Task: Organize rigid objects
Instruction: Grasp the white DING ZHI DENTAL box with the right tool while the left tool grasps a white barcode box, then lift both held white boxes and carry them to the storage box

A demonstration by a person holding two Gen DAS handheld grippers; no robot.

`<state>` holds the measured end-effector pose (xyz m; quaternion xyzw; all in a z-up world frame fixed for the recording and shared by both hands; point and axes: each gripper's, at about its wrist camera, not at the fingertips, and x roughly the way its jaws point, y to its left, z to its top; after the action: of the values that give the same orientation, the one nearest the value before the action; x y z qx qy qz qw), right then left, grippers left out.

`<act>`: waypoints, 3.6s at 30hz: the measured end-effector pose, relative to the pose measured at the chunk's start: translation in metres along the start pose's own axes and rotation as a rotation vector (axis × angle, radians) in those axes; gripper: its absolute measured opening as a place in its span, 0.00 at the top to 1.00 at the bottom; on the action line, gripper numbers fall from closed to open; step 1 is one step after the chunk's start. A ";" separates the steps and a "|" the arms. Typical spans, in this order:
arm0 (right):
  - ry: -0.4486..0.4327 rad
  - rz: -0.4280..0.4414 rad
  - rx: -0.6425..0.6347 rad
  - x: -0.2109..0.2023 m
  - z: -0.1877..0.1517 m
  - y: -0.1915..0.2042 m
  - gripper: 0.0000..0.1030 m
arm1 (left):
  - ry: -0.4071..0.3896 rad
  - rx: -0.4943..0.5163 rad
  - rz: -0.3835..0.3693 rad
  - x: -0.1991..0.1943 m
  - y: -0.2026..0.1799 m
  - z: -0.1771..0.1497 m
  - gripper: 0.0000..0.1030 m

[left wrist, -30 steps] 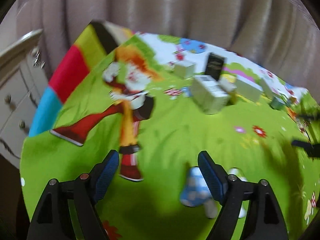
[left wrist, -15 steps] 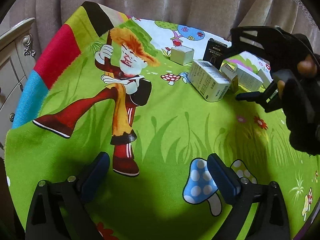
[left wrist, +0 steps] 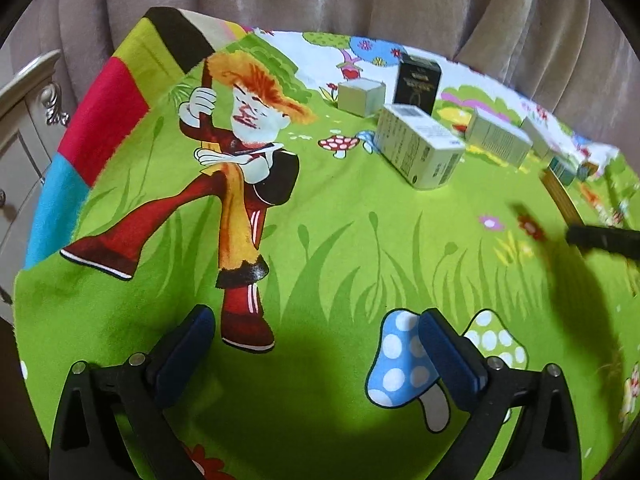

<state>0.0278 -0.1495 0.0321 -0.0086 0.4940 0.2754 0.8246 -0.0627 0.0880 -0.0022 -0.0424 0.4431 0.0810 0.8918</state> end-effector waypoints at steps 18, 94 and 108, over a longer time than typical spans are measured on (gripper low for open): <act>-0.136 -0.225 -0.137 0.005 -0.039 0.016 0.56 | -0.001 -0.106 -0.048 0.043 -0.067 0.069 0.00; -0.494 -0.130 -0.298 -0.193 -0.137 0.179 0.67 | -0.417 0.068 -0.058 -0.221 -0.027 -0.075 0.60; -0.566 -0.215 -0.224 -0.245 -0.182 0.144 0.67 | -0.474 0.214 -0.129 -0.258 -0.083 -0.084 0.60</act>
<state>-0.2742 -0.1890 0.1767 -0.0745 0.2081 0.2308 0.9476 -0.2665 -0.0334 0.1529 0.0440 0.2244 -0.0159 0.9734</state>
